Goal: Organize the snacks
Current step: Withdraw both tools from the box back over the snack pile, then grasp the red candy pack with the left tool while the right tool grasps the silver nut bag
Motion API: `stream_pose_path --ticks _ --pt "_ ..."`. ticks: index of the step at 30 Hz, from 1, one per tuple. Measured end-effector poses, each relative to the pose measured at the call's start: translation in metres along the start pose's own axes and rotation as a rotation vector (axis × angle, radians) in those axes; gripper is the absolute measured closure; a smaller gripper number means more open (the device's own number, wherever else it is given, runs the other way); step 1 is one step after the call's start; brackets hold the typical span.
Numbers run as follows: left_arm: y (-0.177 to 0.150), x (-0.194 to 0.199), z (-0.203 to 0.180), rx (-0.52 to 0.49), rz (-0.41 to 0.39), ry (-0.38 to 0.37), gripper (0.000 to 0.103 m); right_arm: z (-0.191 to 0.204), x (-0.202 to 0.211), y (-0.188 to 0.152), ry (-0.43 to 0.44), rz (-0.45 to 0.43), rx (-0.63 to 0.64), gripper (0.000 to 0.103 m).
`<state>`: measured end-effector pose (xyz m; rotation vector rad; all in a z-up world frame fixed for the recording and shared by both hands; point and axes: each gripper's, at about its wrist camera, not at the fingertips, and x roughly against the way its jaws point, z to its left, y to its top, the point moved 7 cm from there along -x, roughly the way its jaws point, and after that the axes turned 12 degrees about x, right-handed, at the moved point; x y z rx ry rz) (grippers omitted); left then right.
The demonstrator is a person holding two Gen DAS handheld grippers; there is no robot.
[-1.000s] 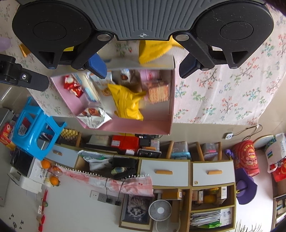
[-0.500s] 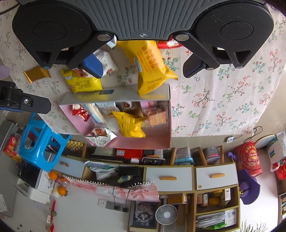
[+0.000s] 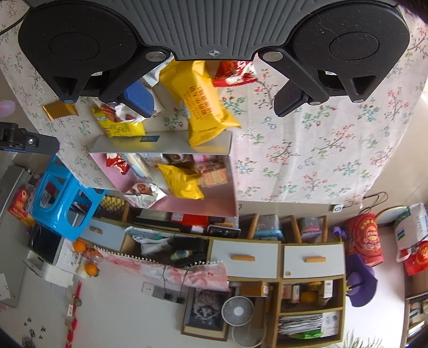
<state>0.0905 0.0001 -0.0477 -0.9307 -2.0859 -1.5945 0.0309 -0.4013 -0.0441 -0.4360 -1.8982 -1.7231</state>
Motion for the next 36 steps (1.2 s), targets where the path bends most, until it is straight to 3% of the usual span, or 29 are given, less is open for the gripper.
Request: stream_pose_path --ticks 9,17,27,32,36 --pt "-0.016 0.000 0.020 -0.021 0.008 0.042 0.006 -0.005 -0.003 -0.021 -0.011 0.038 0.002 0.010" --pt "-0.038 -0.004 0.024 -0.059 0.039 0.043 0.006 0.018 -0.013 -0.041 0.037 0.097 0.106 0.010" --pt "-0.050 -0.017 0.028 0.000 0.097 0.019 0.008 0.044 -0.021 -0.041 0.087 0.116 0.162 0.010" --pt "-0.053 -0.027 0.030 0.068 0.134 0.005 0.016 0.060 -0.033 -0.039 0.101 0.131 0.167 0.010" --pt "-0.054 -0.031 0.030 0.086 0.149 0.005 0.028 0.072 -0.041 -0.037 0.112 0.144 0.188 0.010"
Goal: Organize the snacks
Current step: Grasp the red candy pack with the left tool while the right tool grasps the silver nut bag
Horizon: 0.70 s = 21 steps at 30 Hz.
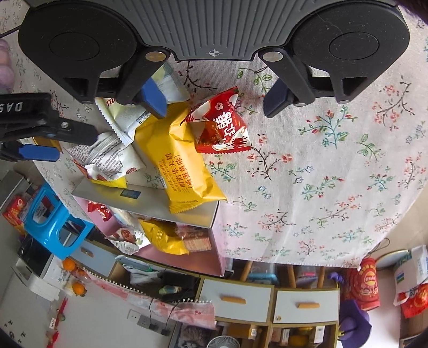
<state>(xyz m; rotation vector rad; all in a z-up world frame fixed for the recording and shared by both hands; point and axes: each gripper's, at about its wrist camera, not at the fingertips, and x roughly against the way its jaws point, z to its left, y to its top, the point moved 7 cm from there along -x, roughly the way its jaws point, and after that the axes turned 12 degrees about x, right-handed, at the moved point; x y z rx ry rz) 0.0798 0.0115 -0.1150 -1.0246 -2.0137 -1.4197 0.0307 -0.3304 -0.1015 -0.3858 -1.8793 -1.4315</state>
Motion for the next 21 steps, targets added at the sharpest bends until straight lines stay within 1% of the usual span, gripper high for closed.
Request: stream_pose_path --ticks 2,4,6,11,12,14,16,17,19,20,21 --pt "0.001 -0.001 0.000 0.008 0.002 -0.001 0.034 0.004 -0.005 0.002 -0.003 0.009 0.009 0.010" --pt "0.002 -0.003 0.000 0.016 0.012 -0.003 0.043 0.006 -0.010 0.002 -0.007 0.019 0.013 0.010" --pt "0.002 -0.004 0.000 0.024 0.019 -0.007 0.045 0.008 -0.015 0.003 -0.014 0.027 0.016 0.011" --pt "0.003 -0.006 -0.003 0.024 0.026 -0.017 0.054 0.008 -0.022 0.005 -0.031 0.036 0.012 0.018" --pt "0.003 -0.006 -0.003 0.024 0.027 -0.017 0.057 0.007 -0.023 0.005 -0.033 0.037 0.009 0.020" --pt "0.004 -0.007 -0.003 0.026 0.028 -0.014 0.058 0.007 -0.025 0.006 -0.037 0.041 0.005 0.024" --pt "0.005 -0.007 -0.003 0.030 0.030 -0.015 0.062 0.006 -0.027 0.006 -0.042 0.046 0.003 0.032" --pt "0.005 -0.007 -0.002 0.032 0.032 -0.015 0.063 0.006 -0.027 0.006 -0.043 0.048 0.002 0.034" --pt "0.005 -0.007 -0.002 0.034 0.034 -0.018 0.067 0.006 -0.028 0.005 -0.038 0.053 -0.001 0.042" --pt "0.005 -0.007 -0.003 0.034 0.036 -0.018 0.068 0.007 -0.028 0.005 -0.033 0.054 -0.001 0.044" --pt "0.005 -0.007 -0.003 0.034 0.037 -0.017 0.069 0.008 -0.028 0.005 -0.025 0.053 0.000 0.049"
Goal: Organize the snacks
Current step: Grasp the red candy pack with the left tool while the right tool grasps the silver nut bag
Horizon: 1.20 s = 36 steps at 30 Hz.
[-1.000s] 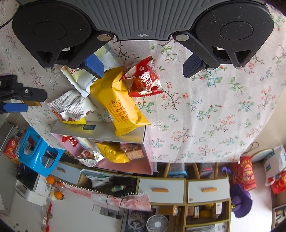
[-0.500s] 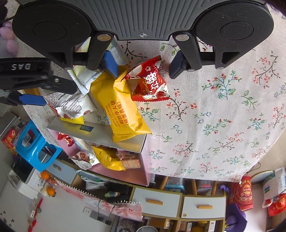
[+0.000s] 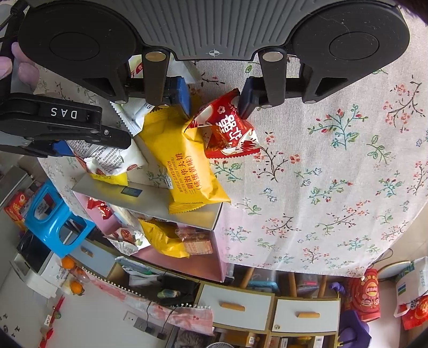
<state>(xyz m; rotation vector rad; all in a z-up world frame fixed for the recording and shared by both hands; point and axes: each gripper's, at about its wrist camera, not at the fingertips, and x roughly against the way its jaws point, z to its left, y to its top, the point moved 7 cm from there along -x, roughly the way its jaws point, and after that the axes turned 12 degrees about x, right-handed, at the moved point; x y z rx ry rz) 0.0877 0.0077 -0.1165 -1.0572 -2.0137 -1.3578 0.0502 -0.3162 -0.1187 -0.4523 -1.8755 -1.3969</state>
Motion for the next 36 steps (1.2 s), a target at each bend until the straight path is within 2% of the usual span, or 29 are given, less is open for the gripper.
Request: stream_pose_path --ticks 3,5,7,10,14,16,17,19,21,22,27,30,32,36 --pt "0.000 0.000 0.000 -0.005 0.003 0.003 0.072 0.005 0.000 0.001 0.030 0.001 0.021 0.064" --pt "0.000 0.000 0.000 -0.006 0.005 0.006 0.073 0.008 0.002 0.002 0.033 0.000 0.041 0.068" --pt "0.000 0.000 0.000 -0.004 0.008 0.007 0.075 0.010 0.003 0.003 0.049 0.002 0.045 0.087" --pt "0.000 0.001 0.000 -0.001 0.012 0.005 0.078 0.010 0.006 0.004 0.067 -0.001 0.045 0.094" --pt "0.000 0.002 0.002 0.002 0.014 0.009 0.078 0.008 0.006 0.005 0.069 -0.002 0.040 0.095" --pt "0.000 0.002 0.001 -0.013 0.009 0.018 0.078 0.007 0.006 0.004 0.070 0.001 0.035 0.090" --pt "0.000 0.003 0.001 -0.029 0.003 0.025 0.077 0.006 0.005 0.004 0.066 0.001 0.030 0.086" --pt "-0.001 0.004 -0.001 -0.051 -0.014 0.034 0.075 0.006 0.005 0.004 0.049 -0.005 0.027 0.056" --pt "-0.001 0.002 -0.003 -0.065 -0.019 0.042 0.070 0.005 0.005 0.007 0.019 -0.025 0.038 0.047" --pt "-0.001 0.002 -0.004 -0.068 -0.024 0.047 0.066 0.005 0.006 0.009 0.009 -0.034 0.046 0.045" --pt "0.003 -0.001 -0.006 -0.059 -0.044 0.052 0.055 0.008 -0.002 0.020 -0.018 -0.041 0.065 0.045" --pt "0.004 -0.005 -0.007 -0.062 -0.049 0.054 0.052 0.011 -0.009 0.022 -0.026 -0.030 0.074 0.052" --pt "0.005 -0.005 -0.008 -0.062 -0.053 0.049 0.052 0.012 -0.012 0.024 -0.042 -0.024 0.082 0.062" --pt "0.005 -0.004 -0.011 -0.071 -0.044 0.024 0.066 0.012 -0.011 0.026 -0.036 -0.026 0.075 0.067"
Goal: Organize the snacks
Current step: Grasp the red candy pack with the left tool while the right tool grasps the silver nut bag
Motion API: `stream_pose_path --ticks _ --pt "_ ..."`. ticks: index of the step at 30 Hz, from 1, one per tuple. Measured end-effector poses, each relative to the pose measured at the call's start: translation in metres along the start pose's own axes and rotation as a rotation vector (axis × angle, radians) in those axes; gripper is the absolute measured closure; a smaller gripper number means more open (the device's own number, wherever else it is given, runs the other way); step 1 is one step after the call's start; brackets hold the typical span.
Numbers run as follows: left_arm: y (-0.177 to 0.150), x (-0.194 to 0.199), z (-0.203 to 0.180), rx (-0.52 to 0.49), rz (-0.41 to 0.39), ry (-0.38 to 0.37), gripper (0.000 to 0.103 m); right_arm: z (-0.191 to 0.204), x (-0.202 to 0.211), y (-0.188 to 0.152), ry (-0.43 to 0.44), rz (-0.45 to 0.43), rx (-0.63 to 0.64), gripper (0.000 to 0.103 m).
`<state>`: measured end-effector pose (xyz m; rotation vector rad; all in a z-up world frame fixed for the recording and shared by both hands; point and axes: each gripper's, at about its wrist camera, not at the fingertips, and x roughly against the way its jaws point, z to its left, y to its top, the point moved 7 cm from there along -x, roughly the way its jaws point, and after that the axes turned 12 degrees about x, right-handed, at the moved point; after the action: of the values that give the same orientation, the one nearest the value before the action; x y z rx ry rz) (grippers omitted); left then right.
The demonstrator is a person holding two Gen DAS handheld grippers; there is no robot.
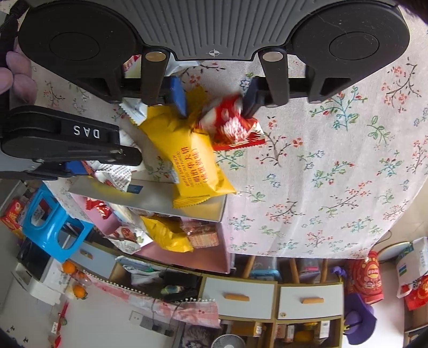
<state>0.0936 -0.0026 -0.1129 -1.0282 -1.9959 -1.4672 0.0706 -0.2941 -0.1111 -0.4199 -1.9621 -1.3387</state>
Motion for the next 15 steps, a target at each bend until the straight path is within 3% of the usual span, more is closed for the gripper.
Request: stream_pose_path --ticks 2,4,11,15 --pt "0.000 0.002 -0.002 -0.017 -0.003 -0.002 0.071 0.000 0.002 0.000 0.003 -0.002 0.001 0.067" --pt "-0.001 0.004 -0.003 -0.027 0.001 -0.015 0.085 -0.001 0.003 -0.001 0.006 -0.003 0.005 0.068" --pt "-0.001 0.008 -0.003 -0.023 0.010 -0.020 0.094 -0.006 0.011 0.000 -0.003 -0.008 -0.027 0.068" --pt "0.001 0.013 0.000 -0.019 0.006 -0.020 0.099 -0.006 0.016 0.002 0.003 -0.016 -0.041 0.074"
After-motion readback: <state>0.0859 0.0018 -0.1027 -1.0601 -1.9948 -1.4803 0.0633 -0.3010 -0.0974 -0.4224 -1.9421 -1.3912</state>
